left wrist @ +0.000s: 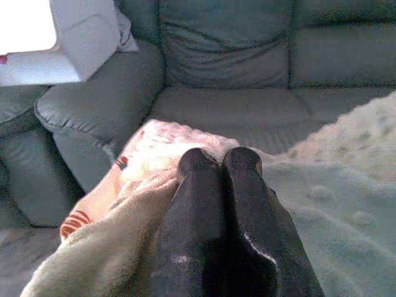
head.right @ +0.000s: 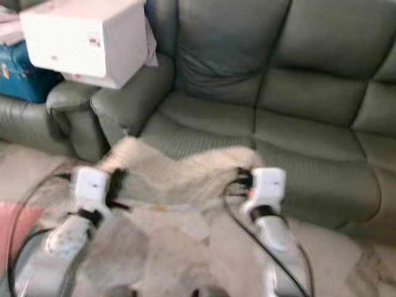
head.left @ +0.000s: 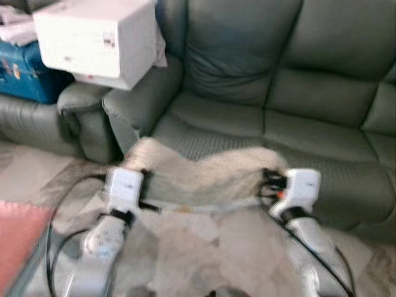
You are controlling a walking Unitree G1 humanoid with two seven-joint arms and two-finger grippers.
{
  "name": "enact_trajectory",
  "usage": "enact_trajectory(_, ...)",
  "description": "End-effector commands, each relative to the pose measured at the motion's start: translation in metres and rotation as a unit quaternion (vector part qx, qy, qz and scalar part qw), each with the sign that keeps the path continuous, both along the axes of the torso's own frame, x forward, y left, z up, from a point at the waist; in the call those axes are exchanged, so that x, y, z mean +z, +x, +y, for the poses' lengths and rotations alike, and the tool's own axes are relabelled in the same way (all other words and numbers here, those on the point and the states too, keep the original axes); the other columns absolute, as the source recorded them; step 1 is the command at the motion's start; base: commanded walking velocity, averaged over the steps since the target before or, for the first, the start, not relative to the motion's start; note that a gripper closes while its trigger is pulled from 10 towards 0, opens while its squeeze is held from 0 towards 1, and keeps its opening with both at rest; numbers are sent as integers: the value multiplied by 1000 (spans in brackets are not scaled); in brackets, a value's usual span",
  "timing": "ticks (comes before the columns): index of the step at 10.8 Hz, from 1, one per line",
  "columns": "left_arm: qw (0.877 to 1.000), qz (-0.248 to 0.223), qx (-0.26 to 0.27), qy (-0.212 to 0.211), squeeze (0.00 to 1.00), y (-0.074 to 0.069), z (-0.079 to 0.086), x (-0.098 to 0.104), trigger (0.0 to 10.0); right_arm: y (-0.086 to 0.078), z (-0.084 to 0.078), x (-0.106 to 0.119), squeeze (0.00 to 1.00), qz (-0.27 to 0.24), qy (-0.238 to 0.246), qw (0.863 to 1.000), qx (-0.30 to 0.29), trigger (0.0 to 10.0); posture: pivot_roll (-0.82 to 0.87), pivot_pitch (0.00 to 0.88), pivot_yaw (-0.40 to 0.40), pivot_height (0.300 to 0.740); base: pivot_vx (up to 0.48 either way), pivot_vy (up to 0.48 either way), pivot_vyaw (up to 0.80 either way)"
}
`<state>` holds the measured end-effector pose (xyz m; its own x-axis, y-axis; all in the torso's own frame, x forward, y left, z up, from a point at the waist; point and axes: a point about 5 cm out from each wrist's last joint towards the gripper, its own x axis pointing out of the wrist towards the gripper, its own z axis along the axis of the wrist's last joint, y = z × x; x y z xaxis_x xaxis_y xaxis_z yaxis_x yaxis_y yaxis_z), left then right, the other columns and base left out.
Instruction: Move the pillow to the sofa
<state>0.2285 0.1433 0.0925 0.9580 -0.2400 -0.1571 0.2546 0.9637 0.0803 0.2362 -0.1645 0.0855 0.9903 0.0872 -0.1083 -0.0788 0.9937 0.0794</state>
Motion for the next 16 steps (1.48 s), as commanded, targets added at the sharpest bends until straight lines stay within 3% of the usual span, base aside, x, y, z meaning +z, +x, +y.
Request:
enact_trajectory(1, 1000, -14, -2, 3, 0, 1, 2, 7, 10000, 2, 6, 6, 0, -13, 7, 1000, 9, 10000, -5, 0, -42, 740, 0, -394, 0)
enact_trajectory(11, 1000, -15, -3, 2, 0, 5, 1, 7, 10000, 6, 7, 5, 0, -12, 4, 1000, 6, 10000, -7, 0, -39, 740, 0, -388, 0)
enact_trajectory(16, 1000, -18, -14, -14, 0, 4, 0, 8, 10000, 5, 7, 5, 0, -10, 4, 1000, 6, 10000, -11, 0, -37, 740, 0, 0, 0)
